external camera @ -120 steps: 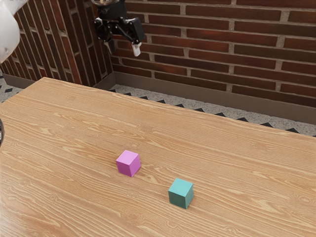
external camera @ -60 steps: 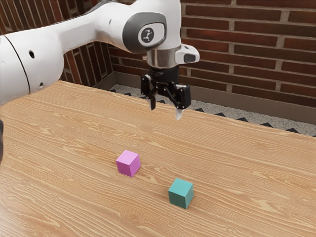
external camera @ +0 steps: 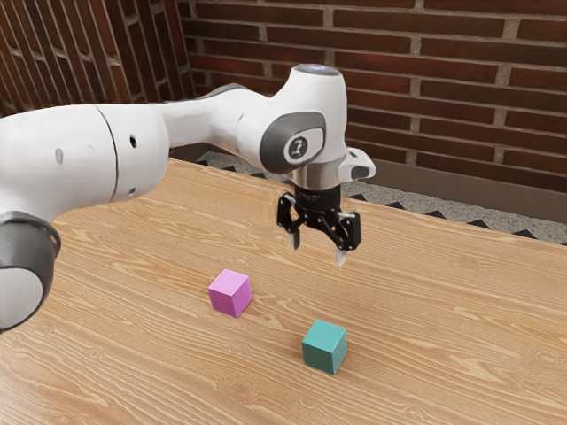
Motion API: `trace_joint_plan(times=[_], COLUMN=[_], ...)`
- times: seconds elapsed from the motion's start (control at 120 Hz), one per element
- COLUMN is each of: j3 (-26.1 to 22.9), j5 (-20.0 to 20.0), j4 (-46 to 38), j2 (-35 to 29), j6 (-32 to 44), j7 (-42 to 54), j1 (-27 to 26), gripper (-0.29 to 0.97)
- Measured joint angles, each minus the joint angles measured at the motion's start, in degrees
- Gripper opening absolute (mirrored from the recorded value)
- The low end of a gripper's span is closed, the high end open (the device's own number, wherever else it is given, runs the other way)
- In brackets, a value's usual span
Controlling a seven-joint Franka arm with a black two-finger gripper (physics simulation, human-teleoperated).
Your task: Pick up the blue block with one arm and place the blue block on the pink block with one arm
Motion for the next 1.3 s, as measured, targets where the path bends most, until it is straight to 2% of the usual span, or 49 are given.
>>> trace_joint_plan(times=[0.25, 0.533, 0.75, 1.3], j3=[-0.4, -0.5, -0.6, -0.8], j5=[-0.5, -2.0, -4.2, -4.3], j4=[-0.4, -7.1, -15.1, -21.8], j2=[5.0, 5.7, 2.0, -0.7], j6=[6.9, 13.8, 18.2, 23.7], j7=[3.8, 6.6, 6.6, 2.6], j1=[-0.6, -0.6, -2.6, -4.2], gripper=[0.68, 0.68, 0.68, 0.68])
